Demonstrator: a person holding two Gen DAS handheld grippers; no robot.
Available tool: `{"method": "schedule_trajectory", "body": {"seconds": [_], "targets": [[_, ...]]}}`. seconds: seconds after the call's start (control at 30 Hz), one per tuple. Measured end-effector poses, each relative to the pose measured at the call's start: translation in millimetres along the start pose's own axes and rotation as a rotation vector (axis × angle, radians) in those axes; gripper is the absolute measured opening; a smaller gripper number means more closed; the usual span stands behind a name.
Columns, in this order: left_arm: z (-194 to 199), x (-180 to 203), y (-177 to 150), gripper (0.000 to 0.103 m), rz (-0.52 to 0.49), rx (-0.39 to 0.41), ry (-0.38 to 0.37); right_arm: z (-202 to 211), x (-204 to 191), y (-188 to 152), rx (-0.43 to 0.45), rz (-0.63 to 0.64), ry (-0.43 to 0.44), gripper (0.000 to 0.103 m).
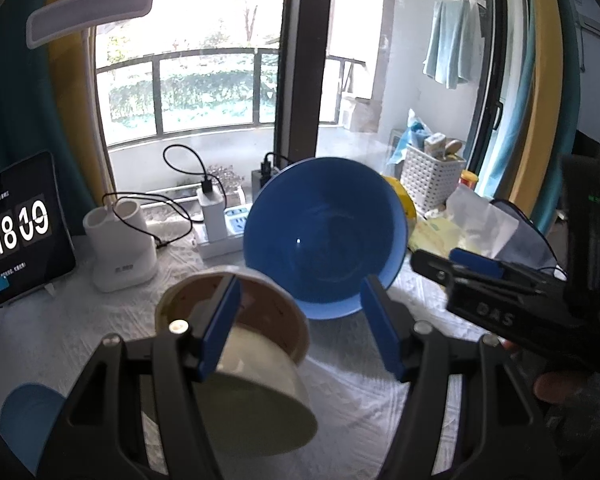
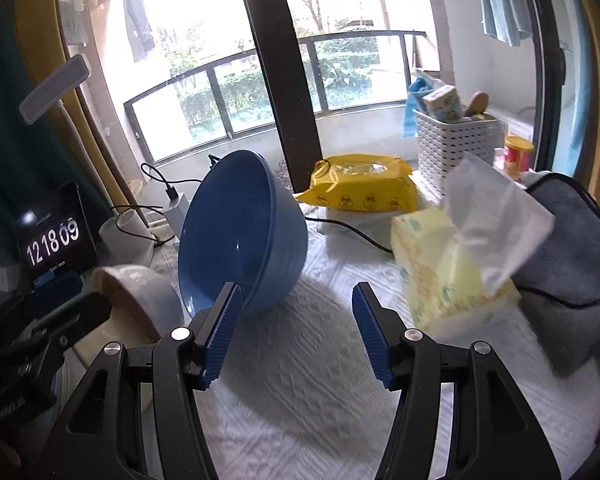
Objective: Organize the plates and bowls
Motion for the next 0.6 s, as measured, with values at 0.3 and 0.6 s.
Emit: {"method": "schedule_trajectory", "body": {"seconds": [0.3,0.6], "targets": [[-10,-7,2,0.064,0.014,-0.01,0.012,-33,-3,8,-0.022,-0.011,-0.014,0.055],[-15,-2,2,0.064,0.0,-0.02,0.013,-50,19,-2,-0.076,-0.064,-0.06,0.01]]}}
Point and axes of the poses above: each gripper's, at about its wrist camera, not at the fingertips, and z roughly against the way its jaws point, x to its right, y to its top, the point moved 7 cm from there along -z, roughly the way its jaws point, and after that the axes turned 7 degrees about -x, right-handed, at the moved point
